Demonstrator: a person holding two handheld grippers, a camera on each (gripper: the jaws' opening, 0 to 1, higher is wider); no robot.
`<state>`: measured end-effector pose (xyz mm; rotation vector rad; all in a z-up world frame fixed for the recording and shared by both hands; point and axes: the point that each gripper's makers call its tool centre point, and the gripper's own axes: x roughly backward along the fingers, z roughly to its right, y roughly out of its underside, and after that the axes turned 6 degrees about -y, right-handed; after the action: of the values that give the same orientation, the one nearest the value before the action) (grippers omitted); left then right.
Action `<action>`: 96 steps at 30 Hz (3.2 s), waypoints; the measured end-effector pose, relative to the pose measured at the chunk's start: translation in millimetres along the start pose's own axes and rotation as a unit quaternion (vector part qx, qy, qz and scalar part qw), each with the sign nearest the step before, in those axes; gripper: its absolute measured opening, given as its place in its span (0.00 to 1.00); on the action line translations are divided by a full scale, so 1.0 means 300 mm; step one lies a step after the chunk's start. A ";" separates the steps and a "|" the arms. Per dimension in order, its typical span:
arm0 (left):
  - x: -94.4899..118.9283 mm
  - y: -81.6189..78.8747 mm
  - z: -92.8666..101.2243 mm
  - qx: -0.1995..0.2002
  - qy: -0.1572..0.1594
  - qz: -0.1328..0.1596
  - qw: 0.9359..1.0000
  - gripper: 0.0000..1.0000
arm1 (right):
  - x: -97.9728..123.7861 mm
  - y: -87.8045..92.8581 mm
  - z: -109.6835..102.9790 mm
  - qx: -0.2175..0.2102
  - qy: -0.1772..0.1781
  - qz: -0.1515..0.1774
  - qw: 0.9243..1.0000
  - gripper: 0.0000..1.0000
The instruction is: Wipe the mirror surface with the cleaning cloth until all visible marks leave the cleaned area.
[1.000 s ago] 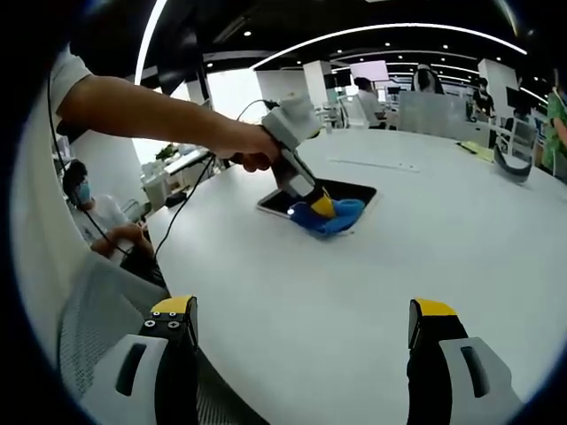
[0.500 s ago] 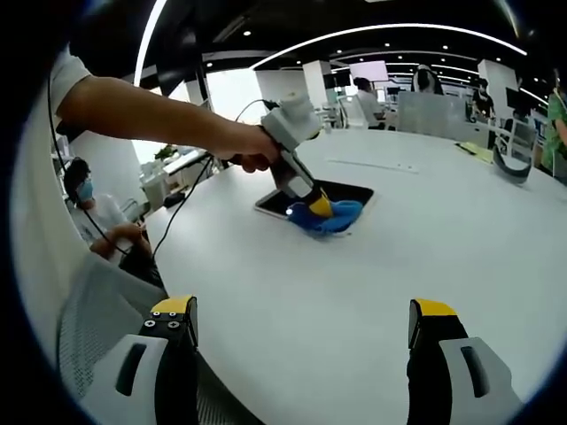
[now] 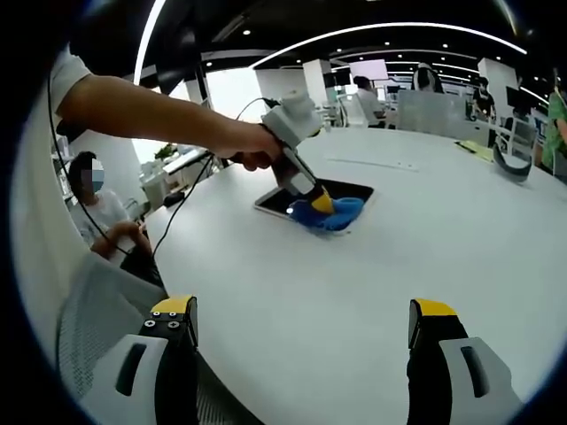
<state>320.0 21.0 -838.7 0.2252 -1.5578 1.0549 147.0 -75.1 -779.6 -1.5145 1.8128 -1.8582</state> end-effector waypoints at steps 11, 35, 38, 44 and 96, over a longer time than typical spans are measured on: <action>-0.004 -0.009 -0.005 0.002 -0.003 0.000 1.000 0.07 | 0.003 -0.002 0.010 0.000 0.002 0.002 1.000 0.99; -0.013 -0.028 -0.025 0.008 -0.006 -0.002 1.000 0.07 | -0.001 -0.007 0.019 -0.003 0.003 0.004 1.000 0.99; -0.014 -0.032 -0.028 0.009 -0.007 -0.002 1.000 0.07 | -0.002 -0.005 0.021 -0.004 0.003 0.003 1.000 0.99; -0.017 -0.038 -0.033 0.010 -0.008 -0.002 1.000 0.07 | 0.002 -0.006 0.032 -0.004 0.005 0.002 1.000 0.99; -0.043 -0.096 -0.103 0.013 -0.023 0.007 1.000 0.07 | 0.000 0.011 0.049 -0.017 0.010 -0.003 1.000 0.99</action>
<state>364.2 21.4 -838.4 0.2574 -1.5894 1.0888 155.7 -85.9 -785.7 -1.5210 1.8586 -1.8609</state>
